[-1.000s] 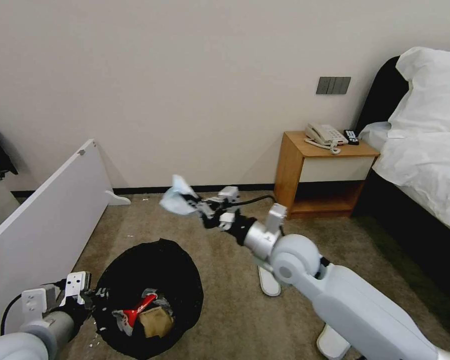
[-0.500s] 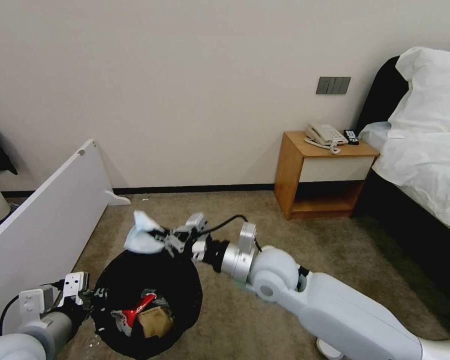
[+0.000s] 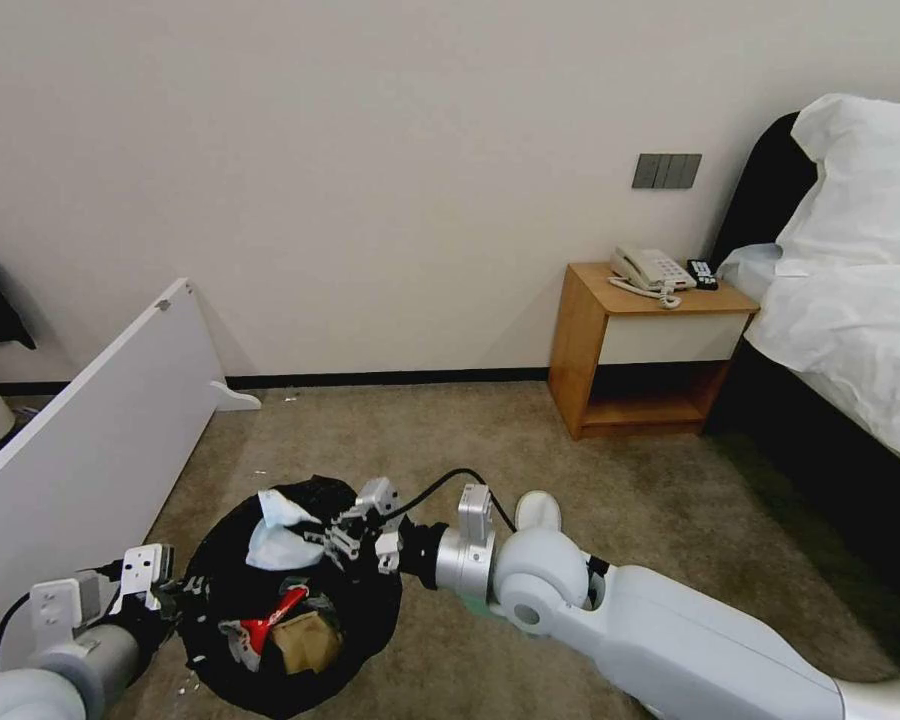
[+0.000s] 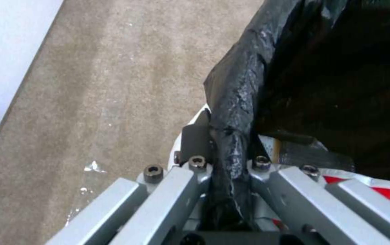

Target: Pick up the trash bin, then pick up the garbage from the floor and place it into the trash bin.

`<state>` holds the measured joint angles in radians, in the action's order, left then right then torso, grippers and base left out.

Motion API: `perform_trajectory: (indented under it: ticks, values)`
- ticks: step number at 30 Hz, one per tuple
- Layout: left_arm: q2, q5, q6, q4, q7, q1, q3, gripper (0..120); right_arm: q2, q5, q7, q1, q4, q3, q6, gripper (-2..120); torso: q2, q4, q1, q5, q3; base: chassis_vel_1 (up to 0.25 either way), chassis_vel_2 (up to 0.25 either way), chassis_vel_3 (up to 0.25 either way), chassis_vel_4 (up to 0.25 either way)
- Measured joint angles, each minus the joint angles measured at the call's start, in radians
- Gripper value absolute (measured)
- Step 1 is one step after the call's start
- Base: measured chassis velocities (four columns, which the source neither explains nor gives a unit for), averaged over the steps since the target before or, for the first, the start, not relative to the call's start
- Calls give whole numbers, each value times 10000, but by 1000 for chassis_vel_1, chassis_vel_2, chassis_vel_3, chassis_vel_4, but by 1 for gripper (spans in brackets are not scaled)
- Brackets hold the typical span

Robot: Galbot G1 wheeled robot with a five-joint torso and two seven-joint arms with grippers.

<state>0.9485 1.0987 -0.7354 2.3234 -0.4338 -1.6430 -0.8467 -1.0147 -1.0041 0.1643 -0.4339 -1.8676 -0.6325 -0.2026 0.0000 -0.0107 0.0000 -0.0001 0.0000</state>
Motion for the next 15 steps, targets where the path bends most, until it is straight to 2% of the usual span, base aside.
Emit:
perform_trajectory:
  ticks: [5, 15]
  values:
    - [85, 6, 0, 128, -15, -67, 65, 2, -158, -66, -578, -50, 147, -195, -447, 0, 0, 0, 0, 0, 0, 0, 0, 0, 0]
    - [88, 18, 0, 165, -23, -99, 47, 2, -183, -192, -857, -79, 217, -151, -801, 0, 1, -1, 0, 0, 0, 0, 0, 0, 0]
